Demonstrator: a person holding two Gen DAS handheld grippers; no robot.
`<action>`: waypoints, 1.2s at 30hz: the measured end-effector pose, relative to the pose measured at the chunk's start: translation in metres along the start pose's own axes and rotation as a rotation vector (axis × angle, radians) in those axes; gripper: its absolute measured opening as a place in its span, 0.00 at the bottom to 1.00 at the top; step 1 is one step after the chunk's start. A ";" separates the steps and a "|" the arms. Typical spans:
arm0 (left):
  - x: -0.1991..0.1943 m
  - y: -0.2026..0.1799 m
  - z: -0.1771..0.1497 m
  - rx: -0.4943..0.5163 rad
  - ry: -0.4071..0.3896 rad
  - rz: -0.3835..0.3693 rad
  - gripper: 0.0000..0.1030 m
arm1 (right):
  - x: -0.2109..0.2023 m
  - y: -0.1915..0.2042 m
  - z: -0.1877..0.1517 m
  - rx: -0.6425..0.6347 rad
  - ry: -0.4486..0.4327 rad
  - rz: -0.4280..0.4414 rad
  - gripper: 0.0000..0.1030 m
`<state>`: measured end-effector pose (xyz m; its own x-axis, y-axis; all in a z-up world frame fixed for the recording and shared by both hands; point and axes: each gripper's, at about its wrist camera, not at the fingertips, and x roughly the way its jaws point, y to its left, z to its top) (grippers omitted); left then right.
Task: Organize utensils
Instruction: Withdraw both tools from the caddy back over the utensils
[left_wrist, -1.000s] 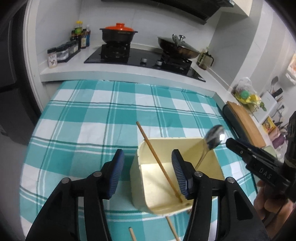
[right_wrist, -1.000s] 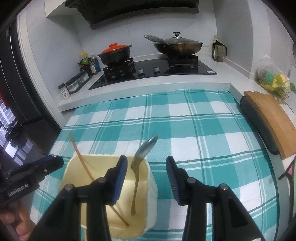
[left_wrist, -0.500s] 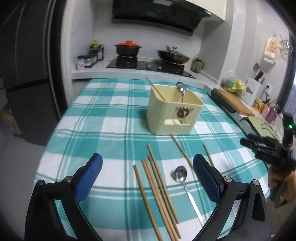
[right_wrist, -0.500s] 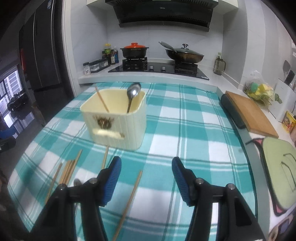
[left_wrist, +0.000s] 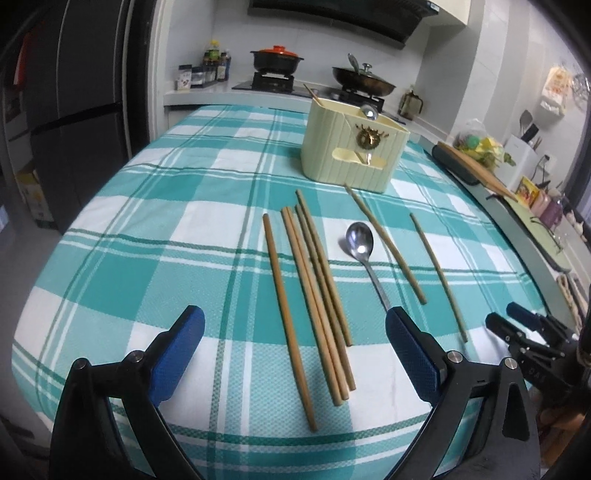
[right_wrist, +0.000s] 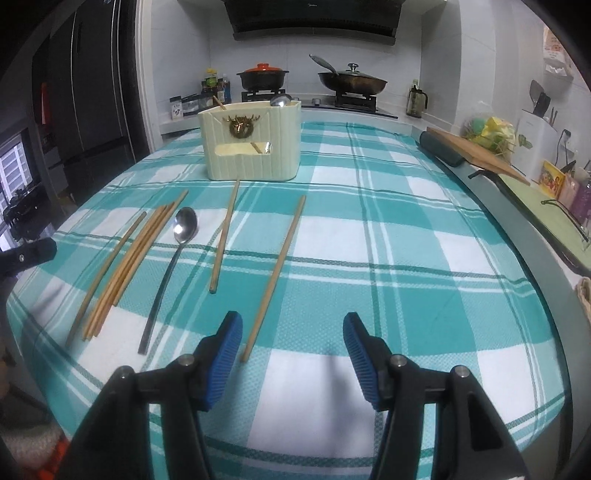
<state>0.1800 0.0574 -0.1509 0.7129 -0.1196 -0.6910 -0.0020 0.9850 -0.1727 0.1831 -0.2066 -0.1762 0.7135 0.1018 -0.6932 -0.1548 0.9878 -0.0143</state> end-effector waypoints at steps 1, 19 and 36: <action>0.000 -0.001 -0.001 0.006 -0.008 0.013 0.97 | 0.000 0.001 0.000 0.005 0.003 -0.004 0.61; -0.018 -0.007 0.001 0.016 -0.058 -0.002 0.99 | -0.030 0.013 0.003 -0.067 -0.147 -0.065 0.77; 0.008 0.013 -0.015 -0.028 0.020 0.120 0.99 | -0.007 0.008 -0.007 -0.016 -0.086 -0.041 0.82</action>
<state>0.1752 0.0674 -0.1698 0.6921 -0.0039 -0.7218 -0.1061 0.9886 -0.1070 0.1721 -0.2007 -0.1771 0.7752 0.0721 -0.6276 -0.1349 0.9894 -0.0530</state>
